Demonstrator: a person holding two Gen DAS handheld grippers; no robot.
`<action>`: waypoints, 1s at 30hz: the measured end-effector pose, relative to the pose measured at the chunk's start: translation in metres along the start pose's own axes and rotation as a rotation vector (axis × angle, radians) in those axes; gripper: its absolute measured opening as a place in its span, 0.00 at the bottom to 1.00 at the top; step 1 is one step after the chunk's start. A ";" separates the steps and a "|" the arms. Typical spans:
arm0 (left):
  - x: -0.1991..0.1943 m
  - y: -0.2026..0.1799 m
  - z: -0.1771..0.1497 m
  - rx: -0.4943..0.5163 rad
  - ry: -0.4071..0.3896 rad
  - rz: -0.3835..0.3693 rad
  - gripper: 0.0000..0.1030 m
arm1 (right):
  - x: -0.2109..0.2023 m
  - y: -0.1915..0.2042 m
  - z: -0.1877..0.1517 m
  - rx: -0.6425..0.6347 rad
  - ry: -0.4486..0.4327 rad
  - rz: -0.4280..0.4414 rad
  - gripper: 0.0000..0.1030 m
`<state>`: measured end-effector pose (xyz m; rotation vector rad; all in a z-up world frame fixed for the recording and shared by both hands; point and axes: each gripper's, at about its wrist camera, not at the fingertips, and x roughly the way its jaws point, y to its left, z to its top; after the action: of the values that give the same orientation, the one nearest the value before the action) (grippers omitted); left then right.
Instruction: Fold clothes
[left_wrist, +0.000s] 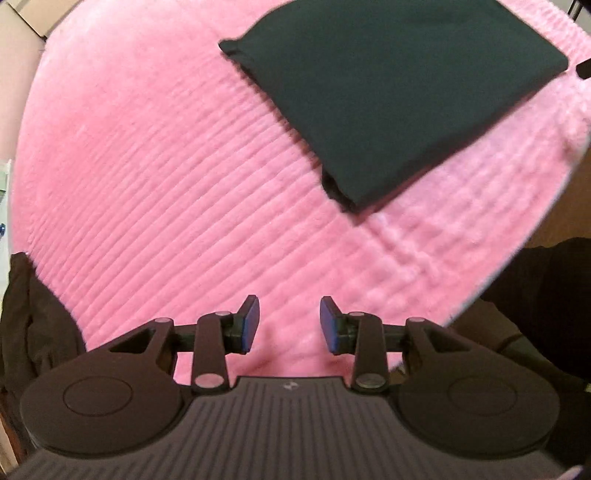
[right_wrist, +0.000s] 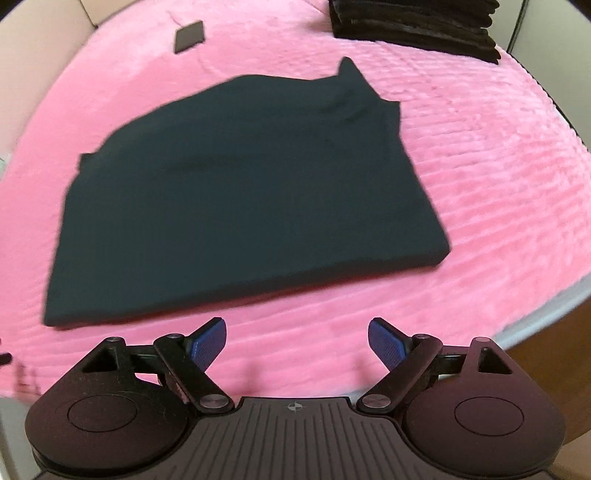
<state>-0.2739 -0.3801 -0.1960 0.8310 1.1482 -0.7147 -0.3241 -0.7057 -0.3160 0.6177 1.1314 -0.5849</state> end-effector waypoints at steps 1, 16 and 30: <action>-0.009 0.001 -0.007 0.001 -0.013 -0.002 0.30 | -0.005 0.006 -0.004 0.007 -0.004 0.008 0.84; -0.038 -0.013 0.035 0.029 -0.056 -0.015 0.31 | -0.024 0.013 0.004 0.015 0.061 0.069 0.90; -0.031 -0.005 0.074 0.209 -0.079 0.008 0.39 | -0.021 0.041 0.023 -0.183 0.018 0.087 0.90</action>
<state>-0.2503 -0.4440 -0.1534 0.9737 1.0102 -0.8635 -0.2869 -0.6909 -0.2835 0.5122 1.1545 -0.3973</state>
